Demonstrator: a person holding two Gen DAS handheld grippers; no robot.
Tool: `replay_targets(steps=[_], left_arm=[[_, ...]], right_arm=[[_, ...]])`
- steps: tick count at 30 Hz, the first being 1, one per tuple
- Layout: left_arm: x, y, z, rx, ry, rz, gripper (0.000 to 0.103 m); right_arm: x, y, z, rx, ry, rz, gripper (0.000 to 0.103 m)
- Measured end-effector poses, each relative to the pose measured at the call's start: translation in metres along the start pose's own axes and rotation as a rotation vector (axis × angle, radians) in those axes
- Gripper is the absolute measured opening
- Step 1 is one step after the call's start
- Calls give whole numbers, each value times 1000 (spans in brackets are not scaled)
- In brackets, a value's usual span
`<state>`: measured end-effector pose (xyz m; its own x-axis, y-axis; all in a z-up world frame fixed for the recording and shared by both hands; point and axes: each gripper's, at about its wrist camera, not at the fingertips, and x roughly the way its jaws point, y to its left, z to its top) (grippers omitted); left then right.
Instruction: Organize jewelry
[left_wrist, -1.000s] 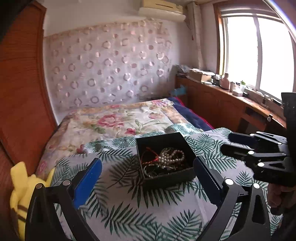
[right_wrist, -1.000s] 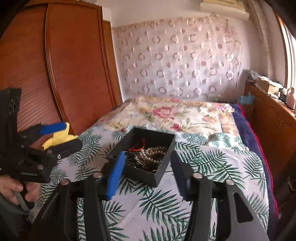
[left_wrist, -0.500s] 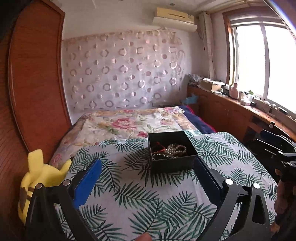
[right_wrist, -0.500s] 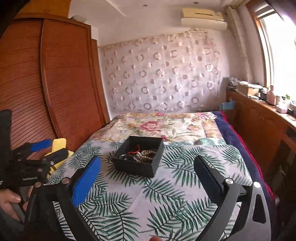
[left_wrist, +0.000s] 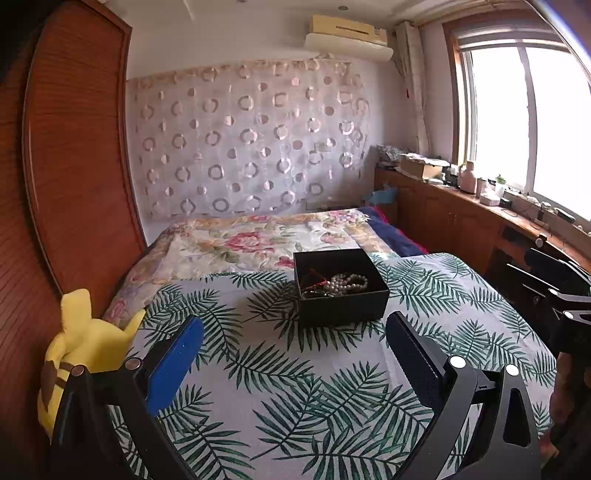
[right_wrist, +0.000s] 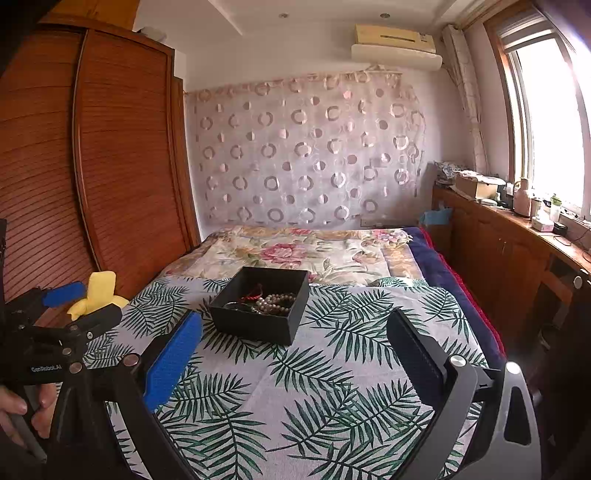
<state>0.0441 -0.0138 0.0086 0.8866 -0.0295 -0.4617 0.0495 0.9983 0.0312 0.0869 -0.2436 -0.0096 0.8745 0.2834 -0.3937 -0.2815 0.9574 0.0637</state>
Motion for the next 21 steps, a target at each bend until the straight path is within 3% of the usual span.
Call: replay_targets(steps=[21], left_arm=[[-1,2,0,-16,-6,2,95]], right_arm=[[3,6,-6,5,4,3,101]])
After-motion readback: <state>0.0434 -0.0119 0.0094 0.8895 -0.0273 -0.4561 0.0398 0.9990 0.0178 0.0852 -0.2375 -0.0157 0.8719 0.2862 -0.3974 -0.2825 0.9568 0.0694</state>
